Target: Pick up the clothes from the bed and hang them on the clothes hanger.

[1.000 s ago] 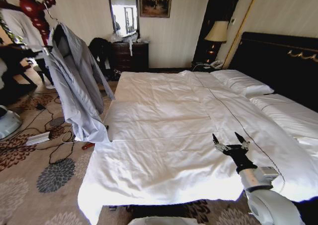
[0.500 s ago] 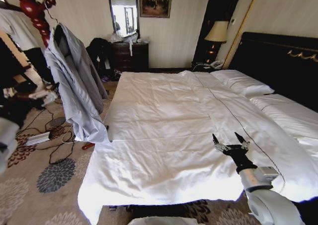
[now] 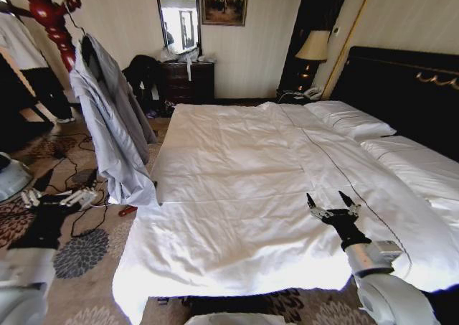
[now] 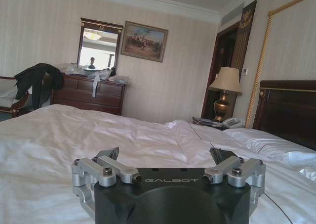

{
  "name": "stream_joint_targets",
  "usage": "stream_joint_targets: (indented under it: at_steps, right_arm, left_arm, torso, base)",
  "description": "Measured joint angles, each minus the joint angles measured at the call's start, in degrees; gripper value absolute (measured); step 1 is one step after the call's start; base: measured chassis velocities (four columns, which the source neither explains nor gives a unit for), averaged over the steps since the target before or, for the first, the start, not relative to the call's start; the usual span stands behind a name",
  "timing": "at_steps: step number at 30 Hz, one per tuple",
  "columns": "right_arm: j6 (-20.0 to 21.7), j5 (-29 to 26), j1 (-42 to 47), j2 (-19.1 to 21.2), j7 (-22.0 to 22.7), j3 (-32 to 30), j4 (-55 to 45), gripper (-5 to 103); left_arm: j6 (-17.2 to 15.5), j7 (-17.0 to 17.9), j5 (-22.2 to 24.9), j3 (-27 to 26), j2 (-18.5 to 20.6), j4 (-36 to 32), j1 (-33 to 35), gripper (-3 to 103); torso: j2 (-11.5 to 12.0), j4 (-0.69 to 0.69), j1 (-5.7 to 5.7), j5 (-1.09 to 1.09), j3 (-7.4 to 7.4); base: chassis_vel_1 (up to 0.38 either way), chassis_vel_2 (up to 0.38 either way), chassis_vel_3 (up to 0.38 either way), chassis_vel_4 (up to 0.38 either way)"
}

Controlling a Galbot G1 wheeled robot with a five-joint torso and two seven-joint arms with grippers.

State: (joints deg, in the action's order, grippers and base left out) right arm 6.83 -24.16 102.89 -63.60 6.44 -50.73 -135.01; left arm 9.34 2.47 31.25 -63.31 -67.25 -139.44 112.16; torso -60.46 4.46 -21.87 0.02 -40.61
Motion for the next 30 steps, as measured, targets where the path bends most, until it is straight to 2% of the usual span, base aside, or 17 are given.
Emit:
stream_joint_targets:
  at_steps: [1,10,19,30]
  right_arm:
    - [0.0,0.0,0.01,0.0,0.0,0.0,0.0,100]
    - [0.0,0.0,0.0,0.0,0.0,0.0,0.0,100]
    - [0.0,0.0,0.0,0.0,0.0,0.0,0.0,100]
    - [0.0,0.0,0.01,0.0,0.0,0.0,0.0,100]
  left_arm:
    - [0.94,-0.09,-1.85,1.66,-0.97,0.94,0.16,100]
    - [4.99,-1.69,-7.97,8.78,-6.05,5.27,1.86,100]
    - [5.52,-1.85,-8.31,14.36,-7.88,5.67,2.22,100]
    - [4.74,-1.47,-7.9,14.44,-7.47,5.55,2.01,100]
  torso:
    - [0.0,0.01,-0.01,-0.02,0.0]
    - [0.0,0.0,0.0,-0.01,0.0]
    - [0.0,0.0,0.0,-0.01,0.0]
    - [0.01,0.0,-0.01,-0.02,0.0]
  base:
    - [0.0,0.0,0.0,0.0]
    - [0.0,0.0,0.0,0.0]
    - [0.0,0.0,0.0,0.0]
    - [0.0,0.0,0.0,0.0]
